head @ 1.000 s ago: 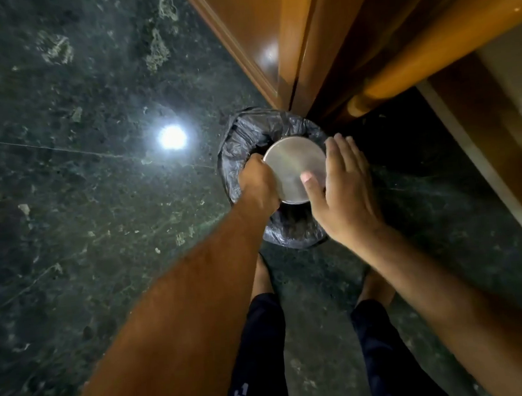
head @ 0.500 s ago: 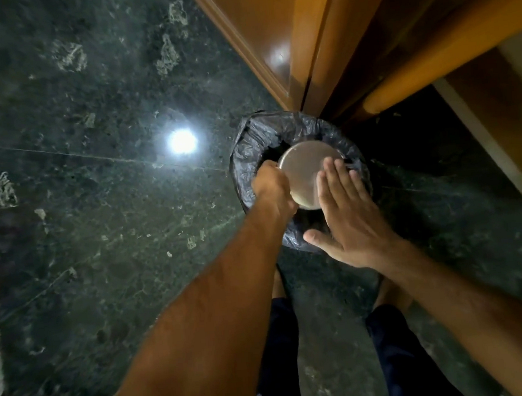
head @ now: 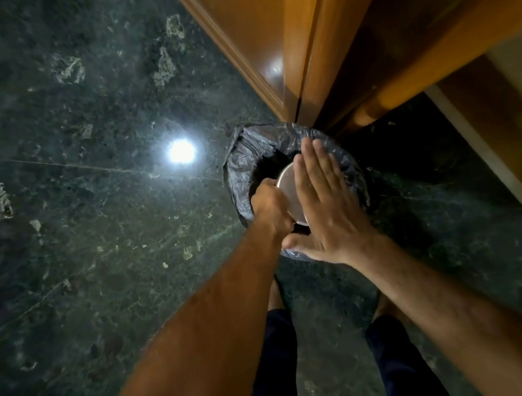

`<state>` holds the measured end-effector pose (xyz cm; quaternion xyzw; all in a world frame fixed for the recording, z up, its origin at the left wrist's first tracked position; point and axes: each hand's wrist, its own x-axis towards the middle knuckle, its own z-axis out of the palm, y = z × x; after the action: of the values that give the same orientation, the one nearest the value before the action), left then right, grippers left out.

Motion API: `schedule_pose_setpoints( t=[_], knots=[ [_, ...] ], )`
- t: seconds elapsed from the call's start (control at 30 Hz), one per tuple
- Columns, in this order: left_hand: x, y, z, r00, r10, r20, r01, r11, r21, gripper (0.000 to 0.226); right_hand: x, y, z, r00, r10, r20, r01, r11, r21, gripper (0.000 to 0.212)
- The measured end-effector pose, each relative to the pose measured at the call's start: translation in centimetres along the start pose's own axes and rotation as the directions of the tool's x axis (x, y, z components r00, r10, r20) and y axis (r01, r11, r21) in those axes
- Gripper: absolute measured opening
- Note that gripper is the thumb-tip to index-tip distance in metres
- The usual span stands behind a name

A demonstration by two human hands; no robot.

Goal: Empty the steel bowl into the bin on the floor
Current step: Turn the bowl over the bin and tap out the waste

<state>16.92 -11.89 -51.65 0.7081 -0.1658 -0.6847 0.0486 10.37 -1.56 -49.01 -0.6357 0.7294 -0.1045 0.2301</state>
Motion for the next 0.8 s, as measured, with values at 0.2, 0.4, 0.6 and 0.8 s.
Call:
schedule_pose_setpoints(
  t=[0.2, 0.4, 0.6, 0.8],
  knots=[
    [-0.4, -0.3, -0.4, 0.998, -0.05, 0.027, 0.051, 0.997, -0.058, 0.046, -1.6, -1.0, 0.3, 0.999, -0.039, 0.016, 0.039, 0.999, -0.012, 0.118],
    [-0.9, 0.2, 0.1, 0.999, -0.02, 0.041, 0.023, 0.997, -0.076, 0.039, -4.1, -1.4, 1.8, 0.999, -0.022, 0.029, 0.026, 0.992, -0.124, 0.108],
    [-1.2, -0.2, 0.3, 1.0, -0.011, 0.009, 0.011, 0.997, -0.071, 0.035, -4.4, -0.1, 1.2, 0.991, 0.107, -0.076, -0.112, 0.992, -0.063, 0.095],
    [-0.9, -1.2, 0.0, 0.998, 0.0, -0.068, -0.003, 0.999, -0.046, 0.026, -3.0, 0.3, 0.3, 0.972, 0.232, -0.045, -0.232, 0.973, -0.003, 0.098]
  ],
)
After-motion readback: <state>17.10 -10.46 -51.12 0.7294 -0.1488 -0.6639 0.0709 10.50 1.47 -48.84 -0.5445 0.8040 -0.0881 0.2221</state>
